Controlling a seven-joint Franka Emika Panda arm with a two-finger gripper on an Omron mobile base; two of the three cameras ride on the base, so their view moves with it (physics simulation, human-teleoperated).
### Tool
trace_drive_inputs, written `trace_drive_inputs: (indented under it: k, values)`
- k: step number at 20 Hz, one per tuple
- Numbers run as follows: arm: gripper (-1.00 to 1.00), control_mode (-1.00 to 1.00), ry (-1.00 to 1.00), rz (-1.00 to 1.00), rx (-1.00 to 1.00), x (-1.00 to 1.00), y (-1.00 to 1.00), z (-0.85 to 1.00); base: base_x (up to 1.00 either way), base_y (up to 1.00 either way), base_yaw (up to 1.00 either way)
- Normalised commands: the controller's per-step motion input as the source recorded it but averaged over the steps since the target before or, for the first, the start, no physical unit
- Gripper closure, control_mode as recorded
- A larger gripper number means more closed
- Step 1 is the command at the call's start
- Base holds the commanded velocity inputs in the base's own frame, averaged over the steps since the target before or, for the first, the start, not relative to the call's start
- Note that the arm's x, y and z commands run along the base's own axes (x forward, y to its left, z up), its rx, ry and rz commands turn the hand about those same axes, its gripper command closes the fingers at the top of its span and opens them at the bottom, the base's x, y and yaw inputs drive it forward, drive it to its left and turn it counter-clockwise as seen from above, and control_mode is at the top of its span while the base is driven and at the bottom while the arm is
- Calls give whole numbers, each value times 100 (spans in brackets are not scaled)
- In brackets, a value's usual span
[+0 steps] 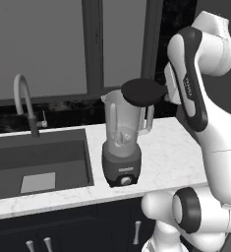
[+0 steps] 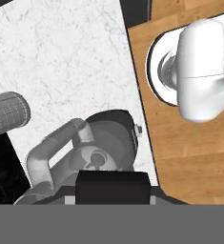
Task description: Close the lid blender by securely placing the lid on top.
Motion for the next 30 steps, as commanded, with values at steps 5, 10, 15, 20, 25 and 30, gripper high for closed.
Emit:
trace_drive_inputs:
  k: [5,10,15,20,25,30]
  values:
    - [100,-100,0,-3,0,23,23,0,0,0,0]
    - [100,-100,3,-5,0,31,21,0,0,0,0]
    - [100,-100,3,-4,0,29,19,-2,0,0,0]
    - [100,-100,4,-5,0,22,3,-12,0,0,0]
    - [100,-100,1,-8,0,15,0,-16,0,0,0]
    - [100,-100,0,-7,0,18,0,-15,0,0,0]
